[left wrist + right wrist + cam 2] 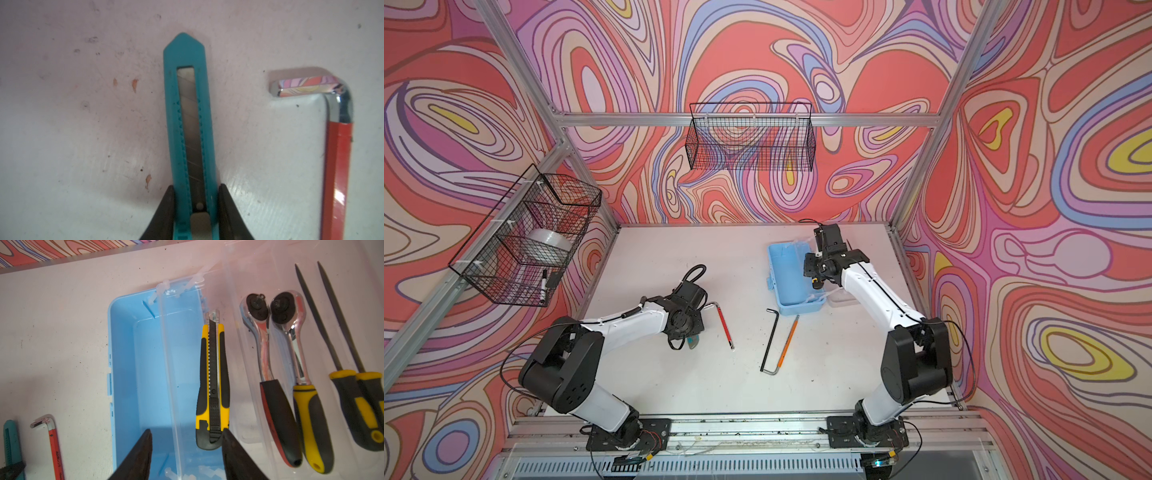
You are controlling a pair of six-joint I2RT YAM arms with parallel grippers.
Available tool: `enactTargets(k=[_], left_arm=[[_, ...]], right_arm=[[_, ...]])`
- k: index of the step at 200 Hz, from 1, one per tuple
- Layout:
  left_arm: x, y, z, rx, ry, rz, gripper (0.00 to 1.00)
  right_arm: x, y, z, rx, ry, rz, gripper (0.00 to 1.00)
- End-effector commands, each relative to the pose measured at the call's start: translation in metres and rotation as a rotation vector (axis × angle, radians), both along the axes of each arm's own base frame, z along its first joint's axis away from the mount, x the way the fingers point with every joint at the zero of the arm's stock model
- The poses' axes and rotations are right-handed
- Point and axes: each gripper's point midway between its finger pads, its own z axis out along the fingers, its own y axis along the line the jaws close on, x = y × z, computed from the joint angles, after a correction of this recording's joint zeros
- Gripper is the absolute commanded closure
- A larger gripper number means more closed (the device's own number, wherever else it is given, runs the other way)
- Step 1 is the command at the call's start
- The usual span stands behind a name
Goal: Pack the tool kit
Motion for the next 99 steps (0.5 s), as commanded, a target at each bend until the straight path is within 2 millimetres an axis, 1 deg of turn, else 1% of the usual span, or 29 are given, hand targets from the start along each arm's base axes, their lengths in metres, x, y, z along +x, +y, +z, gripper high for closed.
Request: enactTargets(k=[1,30,45,78,99], left_arm=[[-0.004,-0.003,0.005,-0.022,0.002,-0.017,0.80],[-0.002,-0.004,0.014,-0.030,-0.024,-0.023,0.82],[-0.003,-0.005,0.018,-0.030,-0.032,-0.029,0.83],[0.000,-0.012,0.028,-0.042,-0.062,-0.039,0.83],[0.004,-0.022,0.038,-0.061,-0.084,-0.057,0.85]], right_arm=[[-0.002,0.012,0.006,0.051,-0.023,0.007,0.45],[-0.002,0.021,0.001,0.060,-0.015,0.018,0.45],[-0.002,0.023,0.003,0.066,-0.019,0.020,0.45],[-0.003,0.022,0.010,0.065,-0.037,0.016,0.45],[-0.003,0.019,0.013,0.049,-0.048,0.009,0.45]])
